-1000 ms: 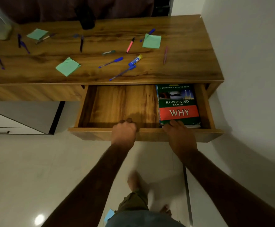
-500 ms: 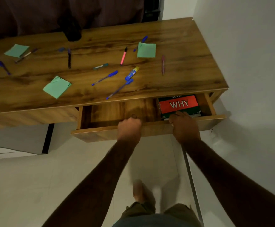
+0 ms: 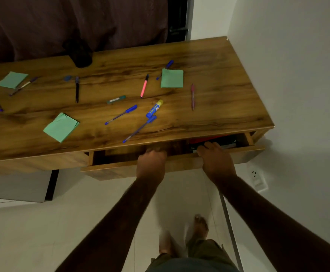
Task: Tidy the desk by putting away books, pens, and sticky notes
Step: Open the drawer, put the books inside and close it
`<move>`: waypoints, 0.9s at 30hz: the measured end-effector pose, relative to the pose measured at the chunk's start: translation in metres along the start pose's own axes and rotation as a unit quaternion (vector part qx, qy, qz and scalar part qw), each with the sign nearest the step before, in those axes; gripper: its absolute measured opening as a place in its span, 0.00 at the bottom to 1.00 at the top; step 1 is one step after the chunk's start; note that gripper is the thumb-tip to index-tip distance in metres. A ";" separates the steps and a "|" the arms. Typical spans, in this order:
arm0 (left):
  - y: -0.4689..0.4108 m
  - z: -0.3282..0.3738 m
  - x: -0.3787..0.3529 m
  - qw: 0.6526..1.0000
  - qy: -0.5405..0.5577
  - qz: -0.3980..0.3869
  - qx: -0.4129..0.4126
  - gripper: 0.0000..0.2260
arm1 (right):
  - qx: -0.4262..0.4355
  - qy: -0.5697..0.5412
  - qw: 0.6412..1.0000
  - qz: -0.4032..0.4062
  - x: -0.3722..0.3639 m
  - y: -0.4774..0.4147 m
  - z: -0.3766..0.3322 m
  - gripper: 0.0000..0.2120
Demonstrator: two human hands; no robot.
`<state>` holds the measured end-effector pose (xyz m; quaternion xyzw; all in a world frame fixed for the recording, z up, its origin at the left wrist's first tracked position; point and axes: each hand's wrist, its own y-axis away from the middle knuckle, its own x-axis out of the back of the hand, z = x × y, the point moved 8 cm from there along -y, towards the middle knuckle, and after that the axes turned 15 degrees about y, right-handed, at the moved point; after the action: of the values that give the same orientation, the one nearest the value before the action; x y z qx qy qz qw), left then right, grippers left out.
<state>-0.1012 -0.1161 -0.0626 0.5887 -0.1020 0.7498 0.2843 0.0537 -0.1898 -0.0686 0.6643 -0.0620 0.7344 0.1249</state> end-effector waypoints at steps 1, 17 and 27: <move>-0.005 0.000 0.001 1.000 -0.002 -0.004 0.001 0.05 | 0.005 0.001 1.000 0.004 0.001 -0.004 0.000 0.14; -0.068 0.004 0.009 0.997 -0.074 -0.002 -0.022 0.34 | 0.082 0.079 0.992 0.054 0.011 -0.060 0.005 0.22; -0.071 0.008 0.003 0.990 -0.134 -0.001 -0.035 0.34 | 0.130 0.078 0.988 0.025 0.010 -0.078 0.007 0.19</move>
<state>-0.0565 -0.0608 -0.0707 0.6738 -0.1646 0.6597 0.2894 0.0805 -0.1152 -0.0636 0.6134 0.0270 0.7890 0.0237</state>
